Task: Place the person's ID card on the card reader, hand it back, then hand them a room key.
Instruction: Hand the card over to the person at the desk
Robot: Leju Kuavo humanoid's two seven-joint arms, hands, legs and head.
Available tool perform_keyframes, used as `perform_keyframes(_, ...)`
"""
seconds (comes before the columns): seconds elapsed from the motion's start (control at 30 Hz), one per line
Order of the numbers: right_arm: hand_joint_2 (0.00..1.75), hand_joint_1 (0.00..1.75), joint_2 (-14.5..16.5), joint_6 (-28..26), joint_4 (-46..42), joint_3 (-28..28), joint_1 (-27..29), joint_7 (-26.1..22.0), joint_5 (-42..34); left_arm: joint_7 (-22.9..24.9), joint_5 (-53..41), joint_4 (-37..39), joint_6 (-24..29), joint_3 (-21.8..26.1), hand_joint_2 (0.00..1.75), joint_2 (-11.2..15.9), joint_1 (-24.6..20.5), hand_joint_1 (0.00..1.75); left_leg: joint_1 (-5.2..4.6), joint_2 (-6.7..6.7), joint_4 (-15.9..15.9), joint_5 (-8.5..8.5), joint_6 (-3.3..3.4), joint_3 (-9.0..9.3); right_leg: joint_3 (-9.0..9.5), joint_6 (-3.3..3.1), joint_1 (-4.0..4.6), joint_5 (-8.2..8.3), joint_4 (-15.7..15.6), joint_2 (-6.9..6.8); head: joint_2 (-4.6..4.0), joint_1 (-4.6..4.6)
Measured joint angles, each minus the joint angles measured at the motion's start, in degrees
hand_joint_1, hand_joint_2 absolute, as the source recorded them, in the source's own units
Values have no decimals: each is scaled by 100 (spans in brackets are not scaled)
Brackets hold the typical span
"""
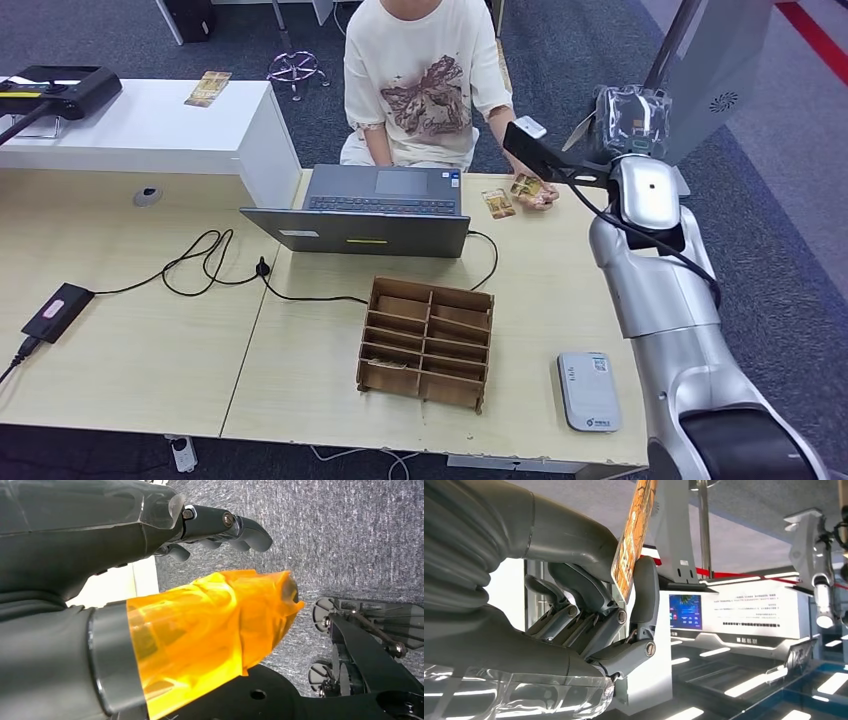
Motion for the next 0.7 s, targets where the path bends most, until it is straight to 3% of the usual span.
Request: perform_keyframes(0.7,175,175,264,-109,962,-12,-399,-4,142,-139,77,0,-101,1,0,23,-7,0,1,-1,0,2,-1,0,0,-1,1,0,1,0,0,-1)
